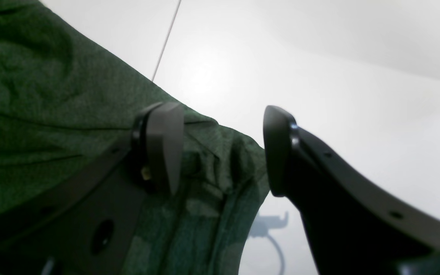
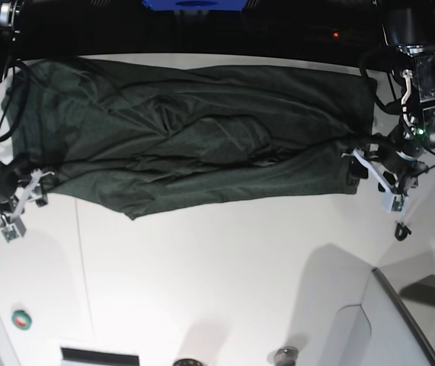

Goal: Layout the t-shirt on the table in an organized manner, then fold the t-shirt properly
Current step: 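Lift the hem corners with both grippers and fold toward the collar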

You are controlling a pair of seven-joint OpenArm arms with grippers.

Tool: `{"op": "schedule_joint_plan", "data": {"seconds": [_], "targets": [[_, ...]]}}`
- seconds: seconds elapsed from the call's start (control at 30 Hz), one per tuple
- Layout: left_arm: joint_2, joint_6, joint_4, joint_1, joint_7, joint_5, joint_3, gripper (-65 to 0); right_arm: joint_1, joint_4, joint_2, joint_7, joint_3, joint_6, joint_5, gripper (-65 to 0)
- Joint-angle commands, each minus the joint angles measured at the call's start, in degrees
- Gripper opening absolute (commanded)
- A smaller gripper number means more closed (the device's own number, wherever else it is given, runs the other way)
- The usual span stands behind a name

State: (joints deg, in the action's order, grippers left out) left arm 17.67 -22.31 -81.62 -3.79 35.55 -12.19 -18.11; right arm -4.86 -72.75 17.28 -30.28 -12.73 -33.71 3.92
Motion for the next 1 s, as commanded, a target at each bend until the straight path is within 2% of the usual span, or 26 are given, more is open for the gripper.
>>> {"op": "schedule_joint_plan", "data": {"seconds": [0.0, 0.2, 0.27, 0.43, 0.53, 0.67, 0.7, 0.73, 0.77, 0.87, 0.97], "targets": [[1.0, 0.6, 0.7, 2.5, -1.2, -0.3, -0.4, -22.9, -1.1, -1.0, 1.1, 0.8, -0.1, -0.3, 0.3, -33.0], [1.0, 0.4, 17.7, 12.7, -1.7, -0.8, -0.3, -21.2, -1.9, -0.8, 1.1, 0.8, -0.1, -0.3, 0.3, -33.0], [1.0, 0.3, 22.2, 14.9, -3.3, -0.8, 0.2, -20.9, -1.9, -0.8, 1.1, 0.8, -0.1, -0.3, 0.3, -33.0], [0.7, 0.3, 28.8, 16.3, -6.3, -0.5, 0.4, -21.1, -1.9, -0.7, 1.1, 0.8, -0.1, -0.3, 0.3, -33.0], [0.5, 0.3, 34.1, 17.2, -10.7, -0.3, 0.5, -21.6, -1.9, -0.7, 1.1, 1.0, -0.1, -0.3, 0.3, -33.0], [0.0, 0.3, 41.0, 18.7, -13.4, -0.8, 4.3, -22.7, -2.9, -0.5, 1.1, 1.0, -0.1, -0.3, 0.3, -33.0], [0.0, 0.3, 41.1, 18.6, -14.0, -0.8, 5.7, -25.3, -3.1, -0.5, 1.1, 1.0, -0.1, -0.3, 0.3, -33.0], [0.0, 0.3, 41.1, 18.5, -14.5, -0.9, 6.5, -30.9, -3.5, -0.4, 1.1, 1.0, 0.1, -0.3, 0.3, -32.9], [0.0, 0.3, 41.2, 18.4, -14.8, -0.9, 6.9, -38.0, -4.4, 0.1, 1.1, 1.0, 0.9, -0.3, 0.3, -32.9], [0.0, 0.3, 41.2, 18.7, -14.8, -0.9, 6.8, -65.0, -9.1, 6.6, 1.1, 1.0, 8.0, -0.3, 0.4, -30.6], [0.0, 0.5, 41.0, 18.8, -14.7, -0.9, 6.7, -65.0, -13.2, 13.7, 1.0, 1.1, 14.2, -0.3, 0.5, -22.8]]}}
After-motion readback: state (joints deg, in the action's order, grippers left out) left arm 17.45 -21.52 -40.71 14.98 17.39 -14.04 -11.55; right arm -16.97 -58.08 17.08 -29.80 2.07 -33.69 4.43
